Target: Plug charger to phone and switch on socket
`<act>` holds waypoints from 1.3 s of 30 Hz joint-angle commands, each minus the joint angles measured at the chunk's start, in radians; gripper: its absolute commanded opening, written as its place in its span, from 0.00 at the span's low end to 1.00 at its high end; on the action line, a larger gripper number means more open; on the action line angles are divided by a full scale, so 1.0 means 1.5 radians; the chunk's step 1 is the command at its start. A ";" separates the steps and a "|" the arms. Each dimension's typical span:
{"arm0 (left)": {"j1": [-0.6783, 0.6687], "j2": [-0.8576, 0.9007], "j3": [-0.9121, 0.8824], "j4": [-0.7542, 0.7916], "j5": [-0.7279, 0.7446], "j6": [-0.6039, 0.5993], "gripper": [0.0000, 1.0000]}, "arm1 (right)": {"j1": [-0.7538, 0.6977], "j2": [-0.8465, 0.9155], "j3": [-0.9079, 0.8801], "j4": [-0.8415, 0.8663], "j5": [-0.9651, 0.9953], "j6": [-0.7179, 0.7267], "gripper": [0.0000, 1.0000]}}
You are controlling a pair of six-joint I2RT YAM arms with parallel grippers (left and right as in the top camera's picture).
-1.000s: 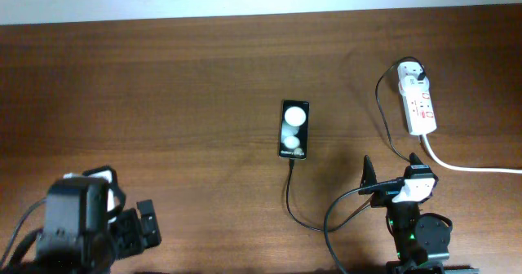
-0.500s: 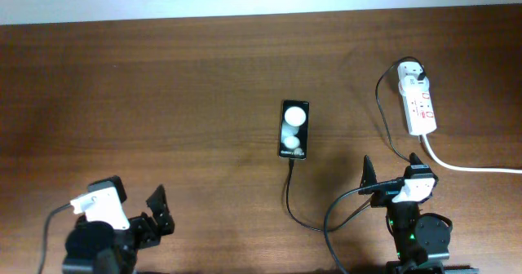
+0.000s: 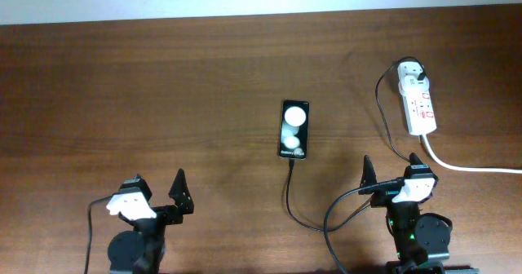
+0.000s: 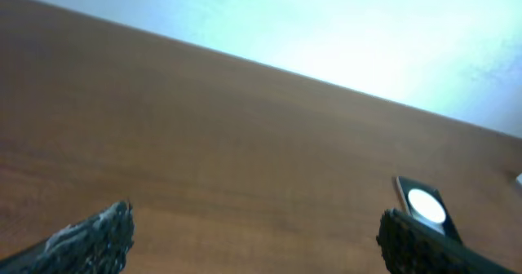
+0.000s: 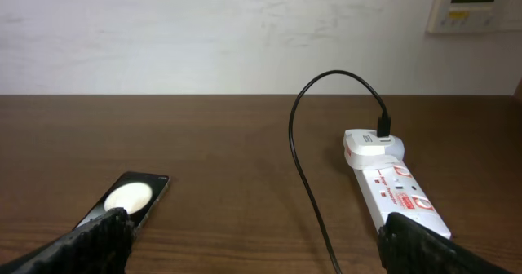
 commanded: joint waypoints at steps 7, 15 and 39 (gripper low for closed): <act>0.046 -0.007 -0.080 0.133 0.016 0.096 0.99 | -0.004 -0.007 -0.005 -0.003 0.006 0.001 0.99; 0.046 -0.007 -0.083 0.138 0.053 0.198 0.99 | -0.004 -0.007 -0.005 -0.003 0.006 0.001 0.99; 0.058 -0.007 -0.101 0.177 0.055 0.210 0.99 | -0.004 -0.007 -0.005 -0.003 0.006 0.001 0.99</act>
